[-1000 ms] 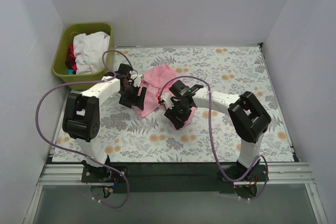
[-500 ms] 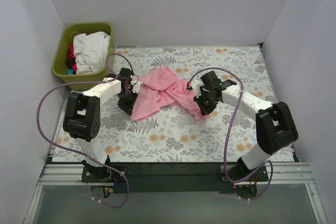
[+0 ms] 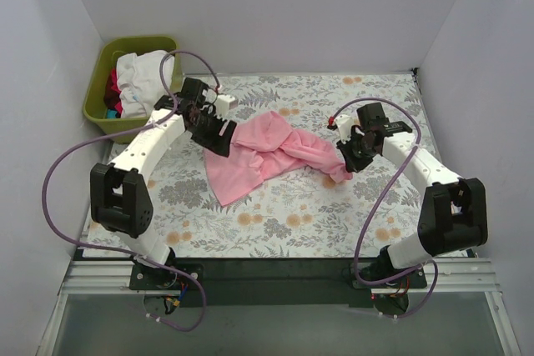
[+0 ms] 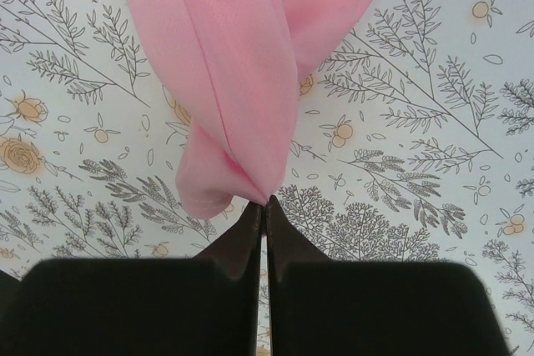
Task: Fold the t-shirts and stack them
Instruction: Flatten the tshirt out
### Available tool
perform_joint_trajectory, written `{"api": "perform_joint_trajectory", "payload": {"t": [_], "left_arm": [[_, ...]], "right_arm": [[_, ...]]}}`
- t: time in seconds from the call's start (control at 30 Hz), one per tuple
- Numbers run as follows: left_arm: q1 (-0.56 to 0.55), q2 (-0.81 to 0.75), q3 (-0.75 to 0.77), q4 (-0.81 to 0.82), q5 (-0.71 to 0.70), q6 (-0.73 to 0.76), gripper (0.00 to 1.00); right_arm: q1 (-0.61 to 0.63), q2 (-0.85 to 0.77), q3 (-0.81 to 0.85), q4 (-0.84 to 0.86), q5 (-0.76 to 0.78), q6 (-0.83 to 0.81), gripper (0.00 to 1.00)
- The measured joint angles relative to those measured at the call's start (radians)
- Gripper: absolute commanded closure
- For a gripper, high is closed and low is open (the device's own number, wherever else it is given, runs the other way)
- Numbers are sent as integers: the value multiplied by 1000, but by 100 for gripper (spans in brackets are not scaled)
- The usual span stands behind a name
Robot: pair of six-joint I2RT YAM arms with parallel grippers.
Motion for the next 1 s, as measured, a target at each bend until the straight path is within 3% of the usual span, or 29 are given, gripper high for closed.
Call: {"api": "perform_joint_trajectory", "payload": {"t": [0.2, 0.43, 0.5, 0.57, 0.6, 0.67, 0.87, 1.0], "left_arm": [[-90, 142, 232, 101, 98, -21, 33], [-223, 345, 243, 201, 82, -43, 32], [-251, 391, 245, 213, 63, -45, 42], [-268, 424, 246, 227, 28, -50, 60], [-273, 436, 250, 231, 11, -51, 80], [-275, 452, 260, 238, -27, -58, 100], [-267, 402, 270, 229, -80, -54, 100], [-254, 241, 221, 182, -44, -64, 100]], "right_arm": [[-8, 1, 15, -24, -27, -5, 99], [-29, 1, 34, -43, -56, -5, 99], [-34, 1, 34, -47, -59, -5, 99], [-37, 1, 34, -51, -63, -5, 99], [-40, 1, 34, -55, -64, -5, 99], [-45, 1, 34, -61, -66, -8, 99], [-63, 0, 34, -70, -71, -30, 99], [-80, -23, 25, -82, -70, -58, 99]]}}
